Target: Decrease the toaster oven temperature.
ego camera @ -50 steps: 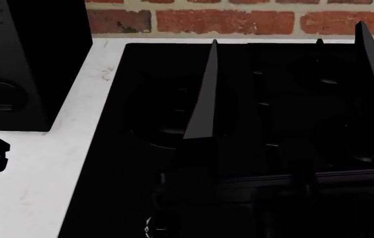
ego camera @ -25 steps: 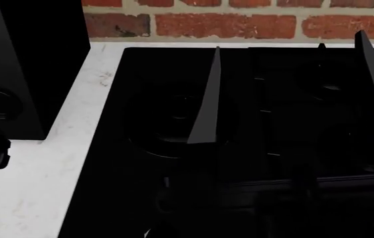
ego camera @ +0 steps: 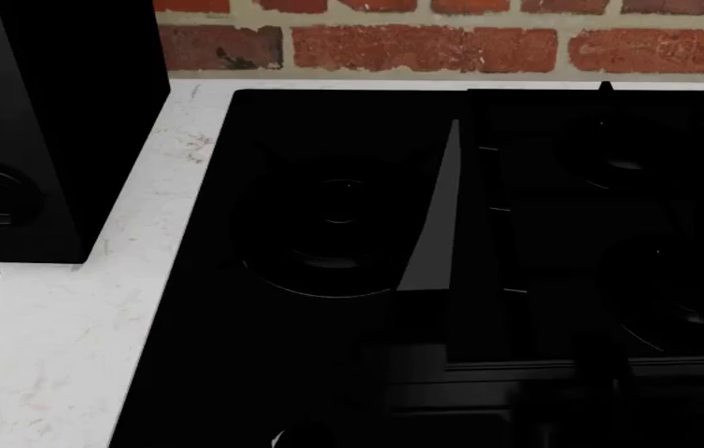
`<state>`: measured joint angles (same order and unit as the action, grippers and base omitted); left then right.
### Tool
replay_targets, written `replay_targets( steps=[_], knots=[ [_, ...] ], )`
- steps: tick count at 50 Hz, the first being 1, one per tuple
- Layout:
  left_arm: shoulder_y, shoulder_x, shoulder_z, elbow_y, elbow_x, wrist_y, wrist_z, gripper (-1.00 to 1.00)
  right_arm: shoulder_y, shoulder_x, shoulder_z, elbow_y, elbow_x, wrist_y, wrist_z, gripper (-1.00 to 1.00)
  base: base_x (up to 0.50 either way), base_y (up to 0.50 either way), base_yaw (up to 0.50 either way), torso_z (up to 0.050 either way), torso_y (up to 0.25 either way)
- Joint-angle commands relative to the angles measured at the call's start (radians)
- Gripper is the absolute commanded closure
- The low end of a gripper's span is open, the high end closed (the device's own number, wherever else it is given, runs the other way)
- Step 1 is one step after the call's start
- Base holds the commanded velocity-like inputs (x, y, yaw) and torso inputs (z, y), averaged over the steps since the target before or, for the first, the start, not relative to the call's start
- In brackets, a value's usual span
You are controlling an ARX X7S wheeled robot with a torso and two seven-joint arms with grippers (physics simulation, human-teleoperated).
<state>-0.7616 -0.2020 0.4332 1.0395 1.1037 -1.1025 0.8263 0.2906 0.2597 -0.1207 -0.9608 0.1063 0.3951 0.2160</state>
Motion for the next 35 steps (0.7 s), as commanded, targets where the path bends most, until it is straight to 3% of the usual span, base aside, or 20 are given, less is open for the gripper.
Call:
replay_targets(
  steps=[1,13,14,15,25,35],
  knots=[
    [-0.003,-0.074,0.078,-0.092,0.210,0.063,0.226,-1.00,-0.046,-0.011,0.025,0.068,0.018,-0.077,-0.011,-1.00,0.00,0.00,0.00,0.000,0.000],
    [-0.002,-0.078,0.076,-0.095,0.213,0.067,0.225,-1.00,-0.044,0.000,0.019,0.068,0.025,-0.079,0.003,-1.00,0.00,0.00,0.00,0.000,0.000],
    [-0.039,-0.219,0.034,-0.187,0.186,0.092,0.310,-1.00,-0.067,-0.002,0.018,0.057,0.023,-0.088,0.009,-1.00,0.00,0.00,0.00,0.000,0.000],
    [-0.036,-0.232,0.031,-0.192,0.172,0.099,0.306,-1.00,-0.069,-0.001,0.018,0.057,0.025,-0.090,0.010,-1.00,0.00,0.00,0.00,0.000,0.000],
    [0.008,-0.309,0.041,-0.236,0.103,0.130,0.359,-1.00,-0.090,0.011,0.026,0.042,0.032,-0.096,0.024,-1.00,0.00,0.00,0.00,0.000,0.000],
    [-0.005,-0.329,0.047,-0.257,0.094,0.134,0.403,-1.00,-0.107,0.022,0.035,0.045,0.042,-0.114,0.036,-1.00,0.00,0.00,0.00,0.000,0.000]
  ],
)
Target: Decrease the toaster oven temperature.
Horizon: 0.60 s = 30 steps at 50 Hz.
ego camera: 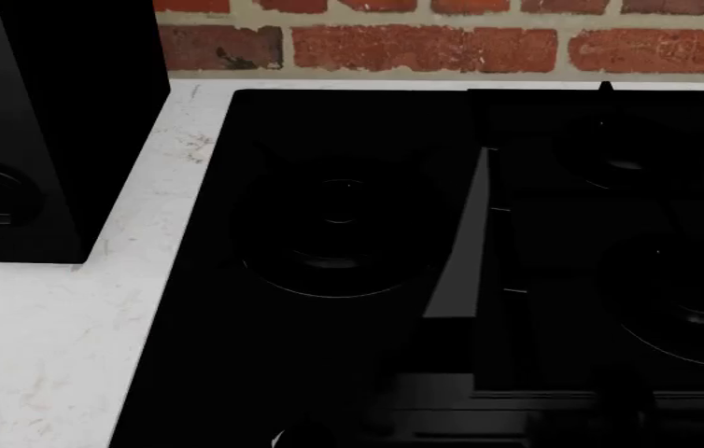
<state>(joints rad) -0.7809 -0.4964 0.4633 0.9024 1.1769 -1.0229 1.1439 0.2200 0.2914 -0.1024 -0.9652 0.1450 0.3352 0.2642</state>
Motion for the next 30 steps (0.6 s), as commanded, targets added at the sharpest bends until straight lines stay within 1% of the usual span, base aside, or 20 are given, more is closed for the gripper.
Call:
replay_targets(
  steps=[1,7,14,18,30],
  knots=[
    [-0.001,-0.046,0.015,-0.141,0.005,0.060,0.103,-1.00,-0.042,-0.009,0.018,0.053,0.003,-0.062,-0.012,-1.00,0.00,0.00,0.00,0.000,0.000],
    [-0.012,-0.050,0.003,-0.185,-0.028,0.062,0.093,-1.00,-0.050,-0.006,0.014,0.064,0.006,-0.078,-0.007,-1.00,0.00,0.00,0.00,0.000,0.000],
    [-0.045,-0.033,-0.008,-0.235,-0.048,0.055,0.085,-1.00,-0.057,-0.003,0.008,0.080,0.003,-0.094,-0.004,-1.00,0.00,0.00,0.00,0.000,0.000],
    [-0.055,-0.027,-0.016,-0.271,-0.081,0.069,0.058,-1.00,-0.057,-0.002,0.002,0.085,0.003,-0.097,-0.003,-1.00,0.00,0.00,0.00,0.000,0.000],
    [-0.137,-0.014,-0.008,-0.366,-0.112,0.101,0.042,-1.00,-0.063,0.004,-0.004,0.109,0.006,-0.116,0.000,-1.00,0.00,0.00,0.00,0.000,0.000]
  ],
)
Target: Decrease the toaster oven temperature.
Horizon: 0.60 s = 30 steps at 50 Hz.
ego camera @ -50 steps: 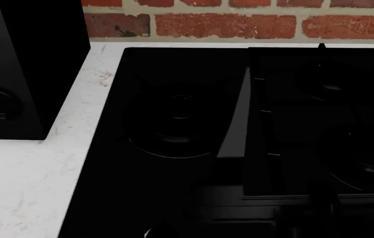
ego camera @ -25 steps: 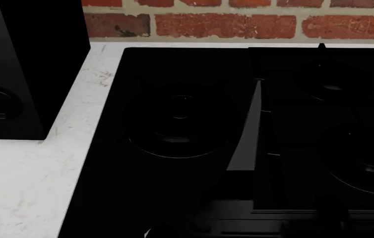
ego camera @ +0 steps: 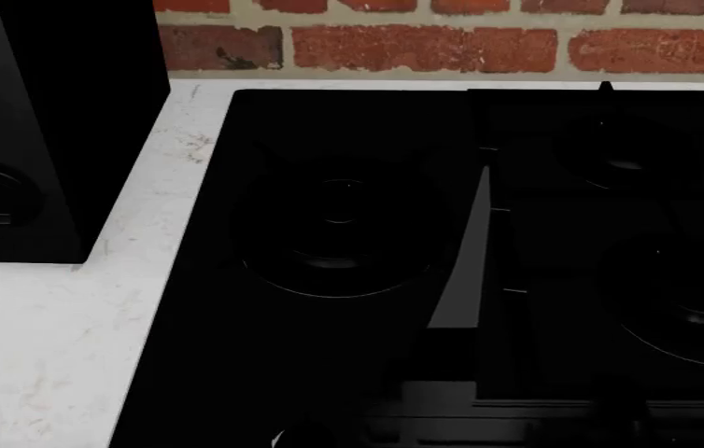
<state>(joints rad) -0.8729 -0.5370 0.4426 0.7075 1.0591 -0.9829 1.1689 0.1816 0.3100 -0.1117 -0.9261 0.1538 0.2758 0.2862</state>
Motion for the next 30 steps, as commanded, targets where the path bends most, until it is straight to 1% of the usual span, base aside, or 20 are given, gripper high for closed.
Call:
replay_targets(
  steps=[1,5,14,30],
  knots=[
    [-0.046,0.027,0.012,-0.171,0.005,0.061,0.016,-1.00,-0.025,-0.014,0.005,0.070,-0.002,-0.057,-0.022,-1.00,0.00,0.00,0.00,0.000,0.000],
    [-0.079,0.027,0.017,-0.216,-0.006,0.077,0.010,-1.00,-0.027,-0.011,0.004,0.074,-0.003,-0.062,-0.018,-1.00,0.00,0.00,0.00,0.000,0.000],
    [-0.098,0.015,0.012,-0.262,-0.028,0.099,-0.008,-1.00,-0.025,-0.006,-0.002,0.070,-0.003,-0.056,-0.010,-1.00,0.00,0.00,0.00,0.000,0.000],
    [-0.151,0.029,0.019,-0.377,-0.060,0.137,-0.059,-1.00,-0.025,0.003,-0.002,0.081,0.001,-0.063,0.001,-1.00,0.00,0.00,0.00,0.000,0.000]
  ],
)
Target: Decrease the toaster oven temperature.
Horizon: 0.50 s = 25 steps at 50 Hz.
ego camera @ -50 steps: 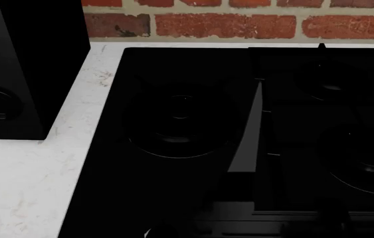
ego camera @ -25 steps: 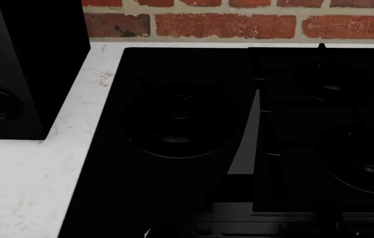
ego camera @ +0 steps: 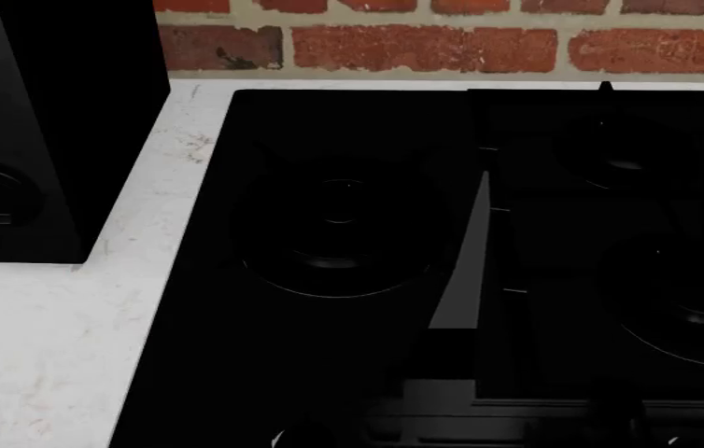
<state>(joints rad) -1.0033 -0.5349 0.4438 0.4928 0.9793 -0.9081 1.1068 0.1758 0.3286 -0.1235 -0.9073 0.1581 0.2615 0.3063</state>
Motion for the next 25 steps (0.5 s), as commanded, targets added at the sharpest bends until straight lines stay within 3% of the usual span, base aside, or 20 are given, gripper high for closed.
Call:
replay_targets(
  steps=[1,25],
  knots=[
    [-0.018,0.028,0.019,-0.167,0.017,0.066,-0.003,-1.00,-0.020,-0.015,0.011,0.066,-0.002,-0.051,-0.018,-1.00,0.00,0.00,0.00,0.000,0.000],
    [-0.023,0.051,0.041,-0.243,-0.013,0.104,-0.051,-1.00,-0.029,-0.003,0.018,0.096,0.010,-0.082,-0.007,-1.00,0.00,0.00,0.00,0.000,0.000]
  ],
)
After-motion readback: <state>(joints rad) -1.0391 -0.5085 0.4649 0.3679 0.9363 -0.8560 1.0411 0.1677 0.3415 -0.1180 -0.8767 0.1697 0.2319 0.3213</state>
